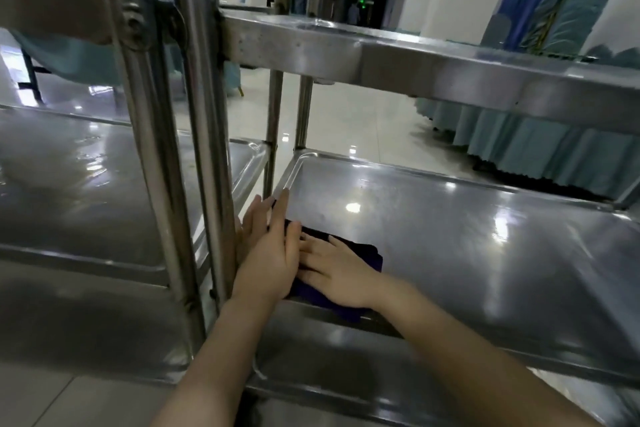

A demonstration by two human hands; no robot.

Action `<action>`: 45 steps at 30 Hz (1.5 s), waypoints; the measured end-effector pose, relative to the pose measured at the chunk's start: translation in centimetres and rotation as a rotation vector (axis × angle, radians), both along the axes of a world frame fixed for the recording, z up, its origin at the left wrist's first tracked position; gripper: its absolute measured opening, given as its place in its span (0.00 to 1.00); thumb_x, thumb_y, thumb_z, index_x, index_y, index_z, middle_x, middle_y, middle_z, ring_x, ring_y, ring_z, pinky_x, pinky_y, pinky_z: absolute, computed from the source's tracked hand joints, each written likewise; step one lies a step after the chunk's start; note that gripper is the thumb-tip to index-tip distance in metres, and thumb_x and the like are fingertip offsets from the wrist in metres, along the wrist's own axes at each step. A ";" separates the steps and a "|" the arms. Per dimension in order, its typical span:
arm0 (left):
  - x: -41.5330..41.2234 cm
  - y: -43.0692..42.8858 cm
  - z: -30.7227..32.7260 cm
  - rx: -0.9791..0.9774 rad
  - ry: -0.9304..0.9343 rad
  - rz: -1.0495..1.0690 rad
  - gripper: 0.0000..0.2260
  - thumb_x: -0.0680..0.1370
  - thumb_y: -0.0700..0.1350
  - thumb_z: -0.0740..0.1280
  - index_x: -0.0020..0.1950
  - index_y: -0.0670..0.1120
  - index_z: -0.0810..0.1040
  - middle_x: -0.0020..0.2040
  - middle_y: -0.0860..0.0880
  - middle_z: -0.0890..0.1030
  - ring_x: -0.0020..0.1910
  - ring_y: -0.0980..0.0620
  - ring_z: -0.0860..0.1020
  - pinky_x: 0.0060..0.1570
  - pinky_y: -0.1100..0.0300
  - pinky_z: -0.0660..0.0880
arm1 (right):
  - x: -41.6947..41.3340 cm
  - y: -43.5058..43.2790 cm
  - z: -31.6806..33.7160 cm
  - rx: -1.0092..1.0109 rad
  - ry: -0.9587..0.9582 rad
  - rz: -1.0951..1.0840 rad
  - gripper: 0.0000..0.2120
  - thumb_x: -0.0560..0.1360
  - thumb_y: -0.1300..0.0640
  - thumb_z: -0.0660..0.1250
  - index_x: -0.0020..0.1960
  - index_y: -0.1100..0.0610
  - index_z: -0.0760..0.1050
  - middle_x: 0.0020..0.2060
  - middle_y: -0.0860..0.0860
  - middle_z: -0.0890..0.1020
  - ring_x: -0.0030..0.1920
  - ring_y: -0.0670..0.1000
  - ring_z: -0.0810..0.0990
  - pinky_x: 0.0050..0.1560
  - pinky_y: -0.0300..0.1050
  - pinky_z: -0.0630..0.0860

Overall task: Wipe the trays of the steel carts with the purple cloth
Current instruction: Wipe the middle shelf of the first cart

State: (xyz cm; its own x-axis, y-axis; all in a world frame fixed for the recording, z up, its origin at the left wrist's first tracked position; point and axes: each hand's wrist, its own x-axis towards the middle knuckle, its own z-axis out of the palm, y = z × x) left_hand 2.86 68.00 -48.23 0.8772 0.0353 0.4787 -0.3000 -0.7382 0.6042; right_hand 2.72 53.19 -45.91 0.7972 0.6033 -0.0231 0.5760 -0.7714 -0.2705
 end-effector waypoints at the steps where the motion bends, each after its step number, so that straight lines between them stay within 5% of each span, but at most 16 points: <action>1: -0.1 0.0 -0.1 -0.010 -0.003 -0.020 0.23 0.82 0.56 0.45 0.78 0.56 0.54 0.77 0.49 0.56 0.75 0.57 0.46 0.74 0.51 0.45 | -1.0 -0.6 0.2 0.009 0.027 -0.011 0.20 0.84 0.47 0.49 0.76 0.45 0.62 0.77 0.42 0.59 0.77 0.44 0.50 0.76 0.50 0.44; 4: -0.2 0.2 -0.1 -0.007 0.003 -0.047 0.25 0.81 0.59 0.44 0.78 0.56 0.54 0.76 0.48 0.59 0.75 0.57 0.47 0.75 0.47 0.45 | -3.7 -3.8 -0.1 -0.001 0.084 -0.081 0.22 0.84 0.45 0.49 0.77 0.44 0.57 0.77 0.39 0.54 0.77 0.40 0.46 0.76 0.48 0.39; 8: -0.4 0.4 0.1 0.013 0.036 -0.074 0.26 0.81 0.62 0.43 0.77 0.56 0.55 0.75 0.45 0.61 0.75 0.51 0.51 0.71 0.54 0.46 | -8.0 -11.7 -0.4 0.009 0.054 -0.268 0.21 0.84 0.46 0.50 0.76 0.40 0.55 0.73 0.32 0.50 0.73 0.34 0.44 0.75 0.43 0.40; 15: -0.6 0.3 0.2 0.177 -0.048 -0.111 0.22 0.81 0.56 0.52 0.69 0.45 0.68 0.63 0.40 0.75 0.64 0.40 0.71 0.62 0.44 0.69 | -13.7 -23.8 -0.9 -0.078 -0.128 -0.822 0.20 0.83 0.51 0.55 0.75 0.49 0.64 0.74 0.40 0.59 0.76 0.48 0.59 0.74 0.51 0.55; 22: -4.5 -1.4 -1.2 0.244 -0.113 -0.050 0.20 0.79 0.52 0.55 0.66 0.43 0.72 0.60 0.40 0.75 0.59 0.39 0.73 0.57 0.41 0.70 | -10.9 -11.2 -2.0 0.033 -0.179 -0.490 0.25 0.80 0.35 0.47 0.74 0.40 0.63 0.75 0.41 0.62 0.76 0.46 0.56 0.75 0.53 0.50; 27: -7.3 -3.4 -2.9 0.268 -0.193 -0.284 0.19 0.79 0.51 0.59 0.65 0.41 0.74 0.63 0.42 0.74 0.64 0.41 0.72 0.63 0.46 0.69 | -11.6 -13.5 -1.6 0.072 -0.177 -0.349 0.23 0.80 0.42 0.61 0.73 0.44 0.67 0.74 0.43 0.66 0.75 0.47 0.61 0.72 0.47 0.55; 30: -9.1 -5.1 -2.2 0.241 -0.157 -0.346 0.17 0.80 0.48 0.60 0.63 0.39 0.76 0.62 0.42 0.74 0.64 0.42 0.72 0.65 0.49 0.68 | -14.4 -16.6 -1.1 0.065 -0.193 -0.347 0.24 0.74 0.51 0.72 0.69 0.48 0.74 0.69 0.45 0.73 0.68 0.51 0.72 0.65 0.50 0.67; 33: -11.9 -6.4 0.6 0.265 -0.027 -0.395 0.18 0.80 0.49 0.58 0.62 0.40 0.77 0.61 0.43 0.75 0.62 0.42 0.73 0.64 0.53 0.66 | -17.0 -18.4 0.8 0.052 -0.187 -0.472 0.26 0.64 0.64 0.77 0.61 0.52 0.80 0.61 0.48 0.81 0.56 0.54 0.81 0.54 0.52 0.75; 40: -18.7 -8.8 16.0 0.436 0.245 -0.550 0.19 0.76 0.51 0.56 0.59 0.43 0.79 0.50 0.46 0.80 0.47 0.43 0.80 0.46 0.53 0.77 | -25.3 -18.8 13.0 0.150 0.111 -0.659 0.21 0.72 0.66 0.67 0.63 0.53 0.79 0.60 0.52 0.80 0.55 0.59 0.80 0.50 0.52 0.78; 45: -22.6 -11.9 29.9 0.446 0.351 -0.702 0.17 0.80 0.54 0.57 0.64 0.48 0.75 0.54 0.52 0.81 0.55 0.49 0.78 0.55 0.53 0.73 | -33.2 -19.6 26.8 0.204 0.132 -0.760 0.22 0.75 0.63 0.67 0.67 0.49 0.75 0.64 0.47 0.76 0.62 0.52 0.75 0.59 0.47 0.72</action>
